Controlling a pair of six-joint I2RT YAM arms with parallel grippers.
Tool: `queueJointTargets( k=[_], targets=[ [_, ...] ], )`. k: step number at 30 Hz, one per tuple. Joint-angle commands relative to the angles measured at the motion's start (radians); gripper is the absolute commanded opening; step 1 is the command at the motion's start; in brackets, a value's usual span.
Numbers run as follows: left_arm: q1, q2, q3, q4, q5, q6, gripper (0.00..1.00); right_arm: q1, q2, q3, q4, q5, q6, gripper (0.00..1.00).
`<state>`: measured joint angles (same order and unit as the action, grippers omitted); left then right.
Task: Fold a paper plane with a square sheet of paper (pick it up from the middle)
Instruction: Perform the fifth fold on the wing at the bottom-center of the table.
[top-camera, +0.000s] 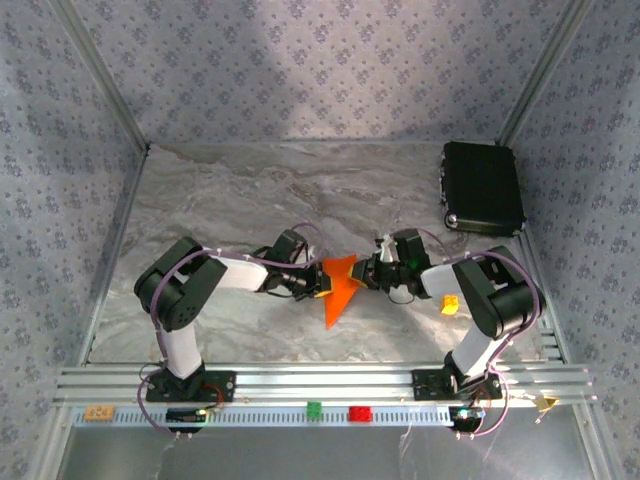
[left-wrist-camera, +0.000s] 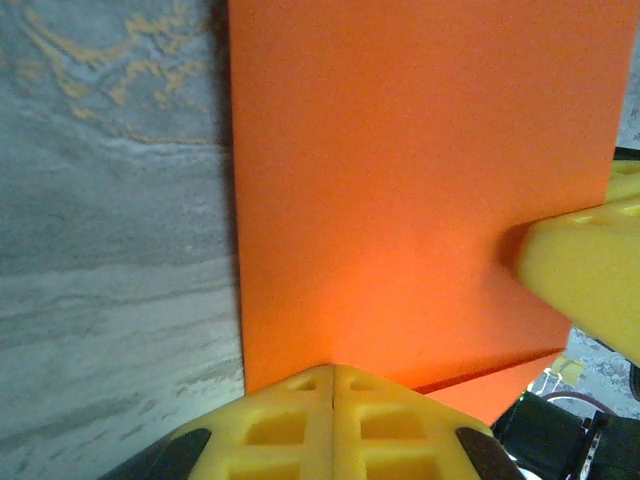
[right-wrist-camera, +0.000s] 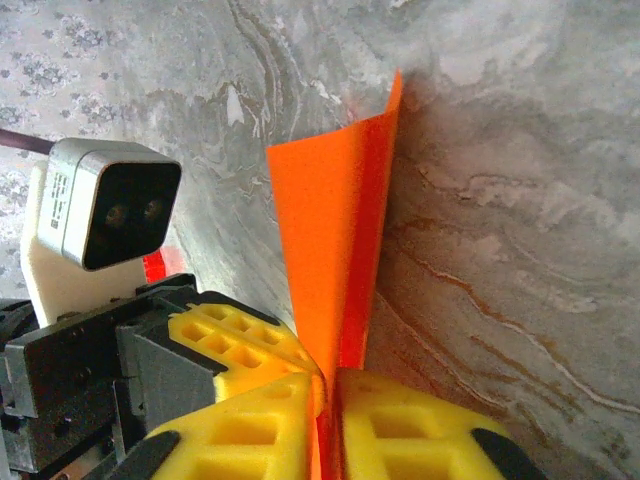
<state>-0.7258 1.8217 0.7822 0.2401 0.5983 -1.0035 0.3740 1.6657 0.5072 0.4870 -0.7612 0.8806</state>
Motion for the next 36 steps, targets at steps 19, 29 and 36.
queueJointTargets(
  k=[19, 29, 36],
  targets=[
    [-0.085, -0.213, 0.063, -0.309, -0.232, 0.312, 0.33, 0.137, -0.148, -0.123, 0.089, 0.422, 0.460, 0.00],
    [-0.289, -0.204, 0.147, -0.535, -0.632, 0.525, 0.46, 0.164, -0.180, -0.079, 0.005, 0.441, 0.433, 0.02],
    [-0.378, -0.160, 0.199, -0.602, -0.813, 0.567, 0.47, 0.170, -0.178, -0.065, 0.010, 0.429, 0.428, 0.04]
  ],
)
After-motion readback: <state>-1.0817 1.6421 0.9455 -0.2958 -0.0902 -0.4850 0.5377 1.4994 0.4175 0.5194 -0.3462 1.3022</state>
